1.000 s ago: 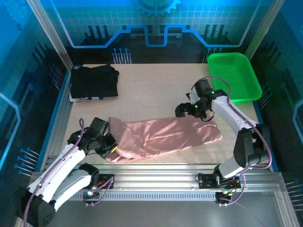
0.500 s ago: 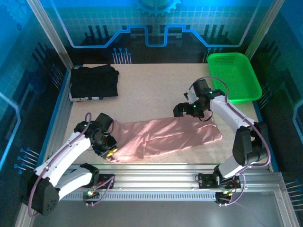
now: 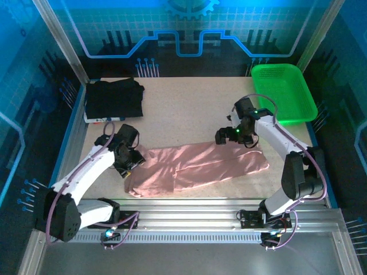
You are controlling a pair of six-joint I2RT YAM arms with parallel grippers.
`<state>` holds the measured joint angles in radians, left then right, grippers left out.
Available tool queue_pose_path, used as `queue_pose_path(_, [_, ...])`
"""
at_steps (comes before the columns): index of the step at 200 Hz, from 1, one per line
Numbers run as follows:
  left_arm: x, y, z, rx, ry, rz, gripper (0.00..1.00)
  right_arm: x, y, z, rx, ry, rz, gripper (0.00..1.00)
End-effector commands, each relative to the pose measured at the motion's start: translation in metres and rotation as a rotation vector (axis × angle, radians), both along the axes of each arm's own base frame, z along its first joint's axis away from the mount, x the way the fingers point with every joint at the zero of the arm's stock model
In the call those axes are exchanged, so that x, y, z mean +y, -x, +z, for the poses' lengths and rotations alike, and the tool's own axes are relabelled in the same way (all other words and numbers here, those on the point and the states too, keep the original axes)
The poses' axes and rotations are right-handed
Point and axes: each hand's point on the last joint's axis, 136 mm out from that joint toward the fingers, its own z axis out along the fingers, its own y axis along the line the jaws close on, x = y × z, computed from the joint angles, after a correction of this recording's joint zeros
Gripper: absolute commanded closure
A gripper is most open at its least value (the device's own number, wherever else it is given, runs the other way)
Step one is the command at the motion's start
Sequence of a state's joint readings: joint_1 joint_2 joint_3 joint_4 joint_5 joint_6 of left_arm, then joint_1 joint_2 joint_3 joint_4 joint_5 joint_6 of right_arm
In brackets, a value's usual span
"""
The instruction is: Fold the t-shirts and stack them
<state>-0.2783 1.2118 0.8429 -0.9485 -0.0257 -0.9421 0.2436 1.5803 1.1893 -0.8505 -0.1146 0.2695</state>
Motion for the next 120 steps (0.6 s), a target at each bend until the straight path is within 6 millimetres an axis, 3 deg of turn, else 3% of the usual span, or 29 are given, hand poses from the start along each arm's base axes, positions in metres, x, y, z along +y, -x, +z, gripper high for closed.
queue_pose_path(1, [-0.014, -0.04, -0.002, -0.097, 0.063, -0.018, 0.38, -0.04, 0.003, -0.016, 0.07, 0.066, -0.142, 0.0])
queue_pose_path(45, [-0.022, -0.08, -0.04, -0.052, 0.06, -0.008, 0.39, -0.065, 0.005, -0.051, 0.147, 0.063, -0.265, 0.0])
queue_pose_path(86, [0.003, -0.086, -0.071, 0.016, -0.018, 0.06, 0.41, -0.11, 0.009, -0.078, 0.22, 0.206, -0.398, 0.01])
queue_pose_path(120, [0.021, -0.091, -0.076, 0.009, -0.052, 0.077, 0.41, -0.13, 0.02, -0.083, 0.239, 0.291, -0.451, 0.01])
